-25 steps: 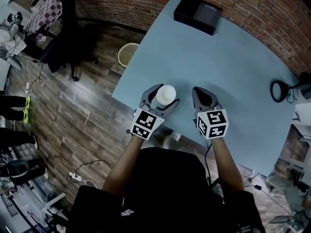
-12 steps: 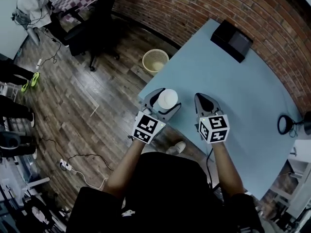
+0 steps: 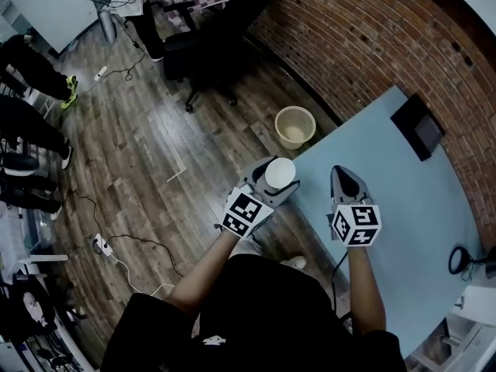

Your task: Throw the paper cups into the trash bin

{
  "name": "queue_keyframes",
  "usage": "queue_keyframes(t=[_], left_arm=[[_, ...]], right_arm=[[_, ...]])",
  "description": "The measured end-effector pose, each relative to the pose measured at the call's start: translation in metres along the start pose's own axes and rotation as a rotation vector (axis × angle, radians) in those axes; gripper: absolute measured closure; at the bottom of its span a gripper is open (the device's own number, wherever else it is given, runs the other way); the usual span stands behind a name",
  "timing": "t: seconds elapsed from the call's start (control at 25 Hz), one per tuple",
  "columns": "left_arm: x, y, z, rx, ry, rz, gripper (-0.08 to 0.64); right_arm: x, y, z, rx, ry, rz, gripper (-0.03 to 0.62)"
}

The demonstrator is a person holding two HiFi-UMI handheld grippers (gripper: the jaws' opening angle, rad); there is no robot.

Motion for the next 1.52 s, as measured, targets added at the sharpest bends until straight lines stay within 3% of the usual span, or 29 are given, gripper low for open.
queue_keyframes(t=[0.44,0.72,1.08,1.52], left_arm=[[-0.023,0.076,0.098,-0.118,0.05,-0.077,0.222],[-0.032,0.109,0.143,-0.181,0.056,-0.105,0.224],[-0.039,0.136,0.182,-0.212,0.056,-0.128,0.225],[-0.038,0.147,0.2,-0.237,0.089,-0.147,0.225]], right_arm=[[-0.052,-0.093,0.069,-0.126,0.059,-0.022,0.597],[-0.077,-0.133,0.094,-0.158,0.091,-0.03,0.597],[-0.094,-0.168,0.119,-0.171,0.111,-0.033,0.597],[-0.107,-0.19,0.128,-0.203,0.143,-0.023,0.597]])
Point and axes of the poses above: the fingertips, and each gripper's own axes: y backward along the fingers, z to its left, x out of its underside, the point moved 8 cm from there along y, backward along the fingers, and after that the axes turned 15 degrees about y, right-handed, at the moved point
